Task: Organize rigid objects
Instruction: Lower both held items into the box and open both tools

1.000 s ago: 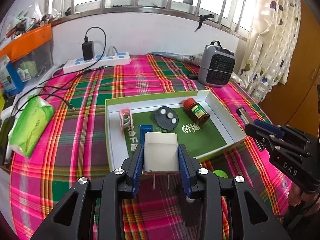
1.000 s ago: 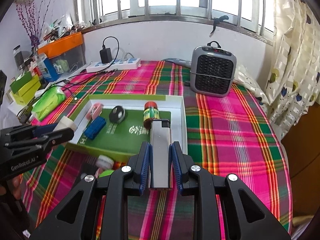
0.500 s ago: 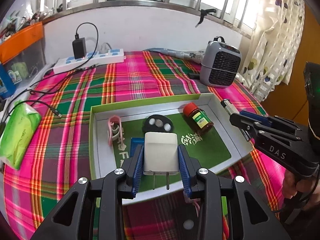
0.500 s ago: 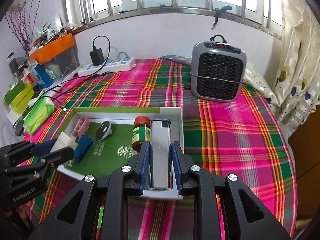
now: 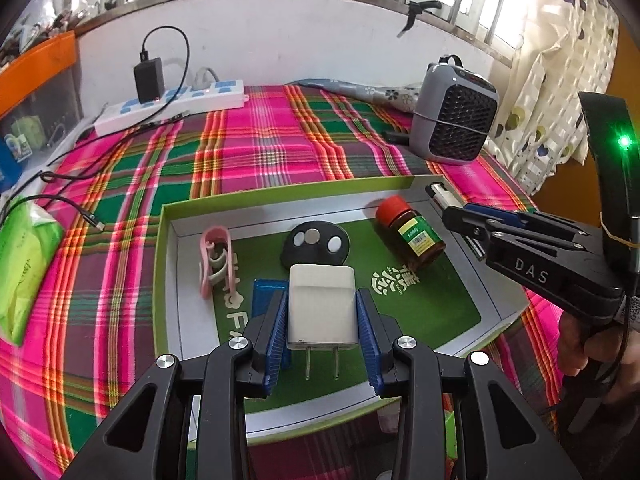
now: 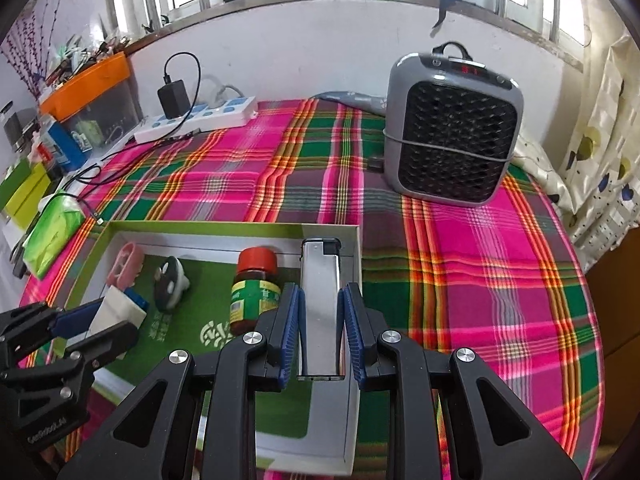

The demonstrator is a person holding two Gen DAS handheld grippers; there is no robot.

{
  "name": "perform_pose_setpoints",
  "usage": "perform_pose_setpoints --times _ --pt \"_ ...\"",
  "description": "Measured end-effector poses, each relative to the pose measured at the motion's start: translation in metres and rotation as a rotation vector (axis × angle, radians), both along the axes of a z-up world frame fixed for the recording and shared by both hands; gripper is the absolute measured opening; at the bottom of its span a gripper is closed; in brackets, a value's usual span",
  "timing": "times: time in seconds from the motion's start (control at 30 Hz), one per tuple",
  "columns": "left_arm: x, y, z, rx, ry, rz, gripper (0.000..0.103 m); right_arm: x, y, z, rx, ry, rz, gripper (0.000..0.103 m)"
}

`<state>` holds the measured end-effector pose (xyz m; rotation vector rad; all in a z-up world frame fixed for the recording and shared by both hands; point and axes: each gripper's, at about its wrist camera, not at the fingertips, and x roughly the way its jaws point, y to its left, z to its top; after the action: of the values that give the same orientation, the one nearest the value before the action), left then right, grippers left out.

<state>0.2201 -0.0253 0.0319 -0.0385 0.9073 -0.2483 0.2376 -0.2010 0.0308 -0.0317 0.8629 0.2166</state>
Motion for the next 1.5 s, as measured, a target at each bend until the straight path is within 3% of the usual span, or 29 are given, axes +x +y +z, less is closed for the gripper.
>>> perform_pose_setpoints --times 0.43,1.5 --pt "0.002 -0.007 -0.003 0.032 -0.013 -0.008 0.033 0.01 0.009 -0.009 -0.002 0.015 0.045 0.024" --pt "0.002 -0.015 -0.014 0.01 0.029 -0.04 0.033 0.016 0.02 -0.019 -0.03 0.018 0.07 0.024"
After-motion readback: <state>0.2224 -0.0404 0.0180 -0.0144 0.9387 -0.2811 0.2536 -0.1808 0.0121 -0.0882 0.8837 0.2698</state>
